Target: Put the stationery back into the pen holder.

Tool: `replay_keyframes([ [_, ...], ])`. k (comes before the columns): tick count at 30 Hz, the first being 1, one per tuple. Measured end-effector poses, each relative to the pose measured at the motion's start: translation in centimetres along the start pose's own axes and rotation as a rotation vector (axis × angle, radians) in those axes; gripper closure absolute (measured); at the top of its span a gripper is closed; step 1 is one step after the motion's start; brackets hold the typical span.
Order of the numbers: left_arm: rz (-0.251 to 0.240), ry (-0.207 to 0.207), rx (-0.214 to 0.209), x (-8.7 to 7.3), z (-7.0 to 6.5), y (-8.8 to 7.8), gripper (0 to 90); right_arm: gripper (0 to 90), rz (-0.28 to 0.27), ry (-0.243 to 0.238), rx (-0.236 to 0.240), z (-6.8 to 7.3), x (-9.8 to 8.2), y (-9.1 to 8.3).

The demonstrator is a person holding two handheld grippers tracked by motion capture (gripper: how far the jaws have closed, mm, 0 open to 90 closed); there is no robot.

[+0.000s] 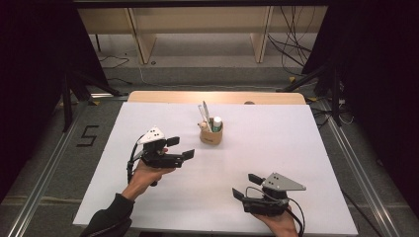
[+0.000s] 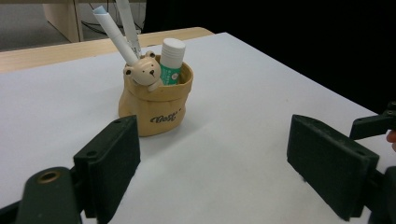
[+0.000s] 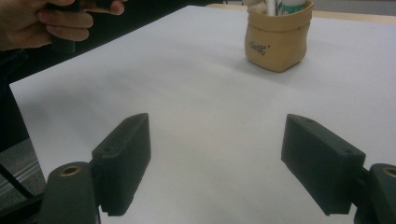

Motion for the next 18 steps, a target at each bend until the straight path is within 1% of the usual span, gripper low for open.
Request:
replay_keyframes([
  [2,-0.009,0.0,-0.003,-0.3,-0.2,-0.2,16.8,24.9,0.001,0.0,0.002,0.1,0.0,0.0],
  [6,-0.019,0.027,0.002,-0.7,-0.7,-0.5,16.8,24.9,0.0,0.001,0.006,0.1,0.0,-0.1],
  [10,-0.021,0.025,-0.011,-1.3,-1.3,-0.8,16.7,24.8,-0.002,0.002,0.008,0.1,0.0,0.0],
  [12,-0.017,0.033,-0.015,-1.5,-1.5,-0.9,16.7,24.8,-0.003,0.005,0.009,0.0,0.0,-0.1],
  [15,-0.023,0.037,-0.017,-1.8,-1.8,-1.1,16.7,24.7,-0.003,0.004,0.011,0.1,0.0,0.0],
  [18,-0.026,0.049,-0.013,-2.2,-2.0,-1.3,16.7,24.6,-0.001,0.0,0.013,0.1,-0.1,0.0],
])
Point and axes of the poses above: each handheld gripper's, and its own axes: y roughly forward along the jaws, x roughly out of its top, z roughly to its left, the point moved 4 cm from there along y, roughly forward along the jaws, and after that the axes turned 2 degrees about z, right-handed, at the moved point
